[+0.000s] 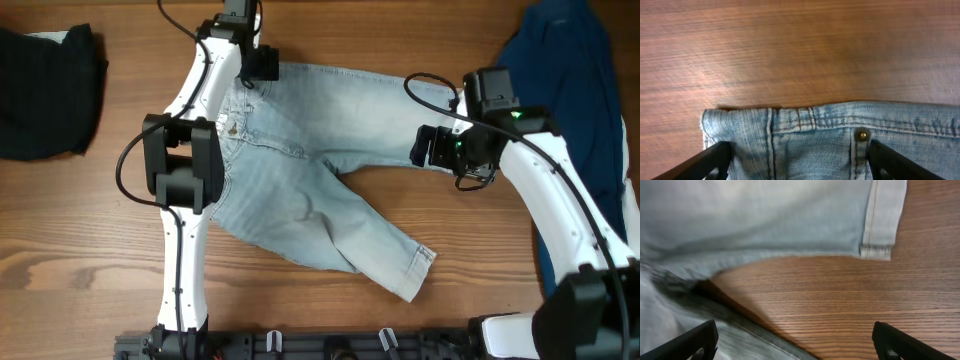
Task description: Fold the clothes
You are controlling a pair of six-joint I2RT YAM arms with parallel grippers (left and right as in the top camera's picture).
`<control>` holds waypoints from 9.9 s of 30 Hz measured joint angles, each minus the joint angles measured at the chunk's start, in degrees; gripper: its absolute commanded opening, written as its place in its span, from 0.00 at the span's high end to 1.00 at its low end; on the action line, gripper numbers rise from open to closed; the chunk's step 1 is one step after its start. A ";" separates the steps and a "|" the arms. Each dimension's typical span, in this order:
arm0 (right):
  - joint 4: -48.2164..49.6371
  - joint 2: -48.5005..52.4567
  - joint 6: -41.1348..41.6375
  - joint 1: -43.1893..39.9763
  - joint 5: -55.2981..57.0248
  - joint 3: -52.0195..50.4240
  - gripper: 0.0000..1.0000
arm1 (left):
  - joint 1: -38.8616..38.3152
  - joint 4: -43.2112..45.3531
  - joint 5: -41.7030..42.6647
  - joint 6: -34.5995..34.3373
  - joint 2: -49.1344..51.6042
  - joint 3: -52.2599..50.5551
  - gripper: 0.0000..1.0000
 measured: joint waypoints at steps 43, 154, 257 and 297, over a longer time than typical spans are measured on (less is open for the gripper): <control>13.16 6.25 5.09 4.74 -6.21 -19.15 0.96 | 9.57 -0.92 -1.38 -8.26 1.29 2.25 0.00; 11.82 9.46 1.68 -7.50 -1.53 -2.64 0.18 | 9.25 -6.75 -1.18 -8.22 -2.73 2.23 0.00; -1.01 -22.97 50.29 -4.55 1.33 -34.34 0.45 | 1.84 23.23 -7.21 -70.62 -59.32 -89.24 0.96; 2.12 -7.39 37.59 3.52 0.83 -28.50 0.96 | 1.90 12.94 -6.51 -70.64 -63.98 -89.96 0.96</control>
